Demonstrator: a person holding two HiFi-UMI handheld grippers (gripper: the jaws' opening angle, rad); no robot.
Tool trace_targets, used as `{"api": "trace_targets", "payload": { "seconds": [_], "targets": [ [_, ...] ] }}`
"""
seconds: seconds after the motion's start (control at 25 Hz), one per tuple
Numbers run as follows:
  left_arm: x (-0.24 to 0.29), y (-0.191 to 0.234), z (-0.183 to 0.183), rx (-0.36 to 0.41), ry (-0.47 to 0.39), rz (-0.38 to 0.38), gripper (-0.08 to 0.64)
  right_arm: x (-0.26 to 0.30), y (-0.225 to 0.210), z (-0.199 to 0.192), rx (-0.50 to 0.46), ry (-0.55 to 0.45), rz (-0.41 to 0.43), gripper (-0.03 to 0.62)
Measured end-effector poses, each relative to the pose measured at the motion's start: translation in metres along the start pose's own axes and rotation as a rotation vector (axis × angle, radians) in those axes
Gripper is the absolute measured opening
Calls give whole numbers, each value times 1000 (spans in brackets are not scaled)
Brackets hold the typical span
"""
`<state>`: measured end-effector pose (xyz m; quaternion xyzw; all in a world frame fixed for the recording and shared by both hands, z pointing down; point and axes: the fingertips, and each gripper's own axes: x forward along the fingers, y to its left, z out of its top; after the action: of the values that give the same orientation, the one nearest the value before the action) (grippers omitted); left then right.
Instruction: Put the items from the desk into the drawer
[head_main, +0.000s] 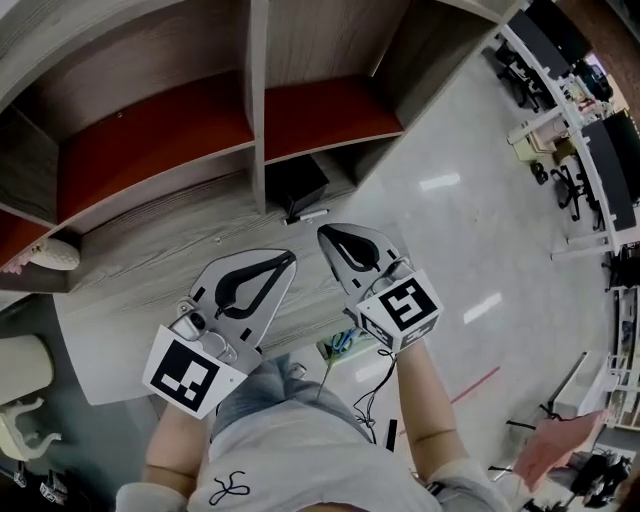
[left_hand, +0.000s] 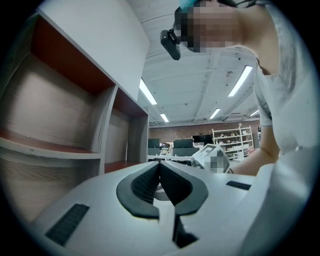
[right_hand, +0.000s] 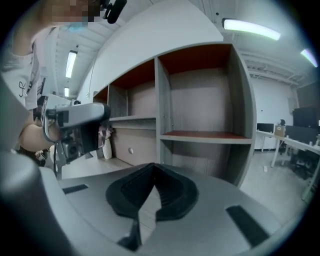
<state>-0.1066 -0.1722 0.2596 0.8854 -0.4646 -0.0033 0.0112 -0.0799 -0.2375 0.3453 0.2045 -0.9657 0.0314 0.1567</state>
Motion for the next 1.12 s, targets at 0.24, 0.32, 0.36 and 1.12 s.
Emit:
{"api": "trace_targets", "payload": {
  "seconds": [0.24,0.32,0.36,1.12],
  "targets": [
    [6,16,-13,-11,20,-2,10,40,-26,-45,-17,141,34,9],
    [8,20,-16,-16,26,4,11,51,-33,-61,-32,192,46,12],
    [8,23,-19,-19,28,7,11,57,-36,-70,-38,218,54,14],
    [2,56,-48,-61,51,63,11,119,-54,-178,-228,562,210,56]
  ]
}}
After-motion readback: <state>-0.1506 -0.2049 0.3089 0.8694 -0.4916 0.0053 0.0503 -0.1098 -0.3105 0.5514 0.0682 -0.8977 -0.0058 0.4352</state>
